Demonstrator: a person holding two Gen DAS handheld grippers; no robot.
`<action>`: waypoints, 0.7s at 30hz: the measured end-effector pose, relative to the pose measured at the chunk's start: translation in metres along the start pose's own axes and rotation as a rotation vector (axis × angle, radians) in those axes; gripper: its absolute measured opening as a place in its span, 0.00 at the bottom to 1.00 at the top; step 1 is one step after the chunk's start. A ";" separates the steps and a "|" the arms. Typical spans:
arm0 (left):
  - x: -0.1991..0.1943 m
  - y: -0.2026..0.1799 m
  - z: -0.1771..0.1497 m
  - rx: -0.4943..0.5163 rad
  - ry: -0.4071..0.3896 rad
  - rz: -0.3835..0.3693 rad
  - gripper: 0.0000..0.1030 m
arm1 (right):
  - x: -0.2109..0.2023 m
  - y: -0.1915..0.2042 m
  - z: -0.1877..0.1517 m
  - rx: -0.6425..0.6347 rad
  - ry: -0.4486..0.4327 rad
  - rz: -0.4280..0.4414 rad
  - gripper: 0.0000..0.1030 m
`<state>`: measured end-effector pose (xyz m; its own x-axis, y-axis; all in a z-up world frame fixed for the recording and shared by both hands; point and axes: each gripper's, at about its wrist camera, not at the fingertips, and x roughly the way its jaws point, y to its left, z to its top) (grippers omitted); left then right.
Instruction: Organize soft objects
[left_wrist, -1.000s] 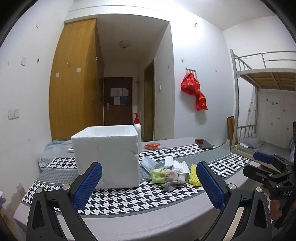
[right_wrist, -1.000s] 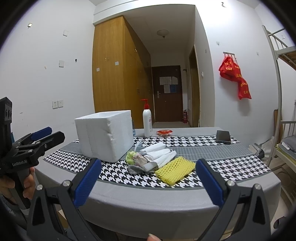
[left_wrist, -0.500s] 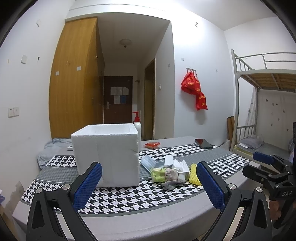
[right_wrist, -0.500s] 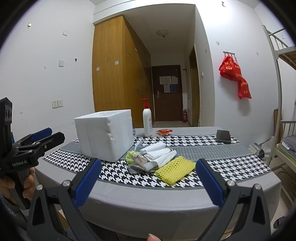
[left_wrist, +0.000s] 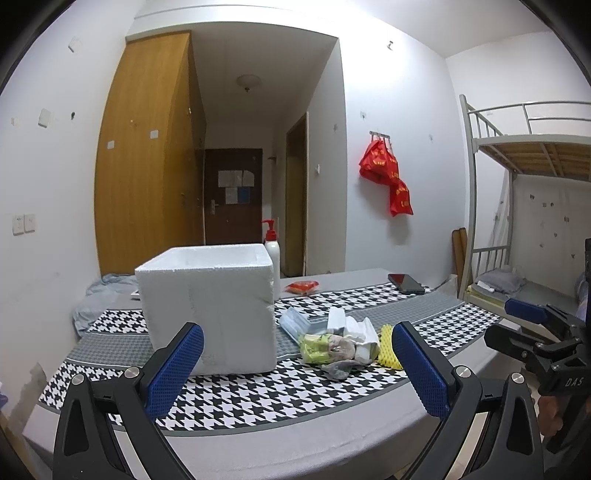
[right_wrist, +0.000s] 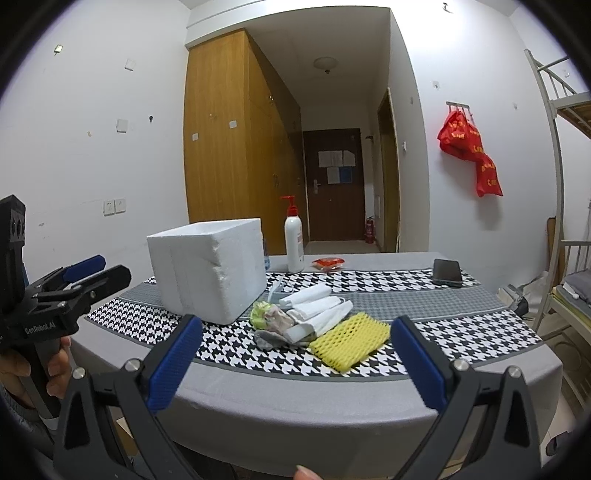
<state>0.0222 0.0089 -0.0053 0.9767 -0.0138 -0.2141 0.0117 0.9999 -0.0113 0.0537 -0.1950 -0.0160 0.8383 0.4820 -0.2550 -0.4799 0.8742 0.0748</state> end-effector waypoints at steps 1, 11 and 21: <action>0.002 -0.001 -0.001 0.000 0.004 -0.002 0.99 | 0.001 -0.001 0.000 0.002 0.002 -0.002 1.00; 0.035 -0.002 -0.004 0.004 0.074 -0.034 0.99 | 0.025 -0.018 -0.002 0.034 0.053 -0.023 1.00; 0.066 -0.005 -0.011 0.013 0.149 -0.063 0.99 | 0.049 -0.028 -0.005 0.033 0.107 -0.038 1.00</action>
<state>0.0845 0.0025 -0.0302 0.9315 -0.0769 -0.3555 0.0757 0.9970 -0.0171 0.1067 -0.1960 -0.0358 0.8225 0.4408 -0.3594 -0.4378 0.8941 0.0947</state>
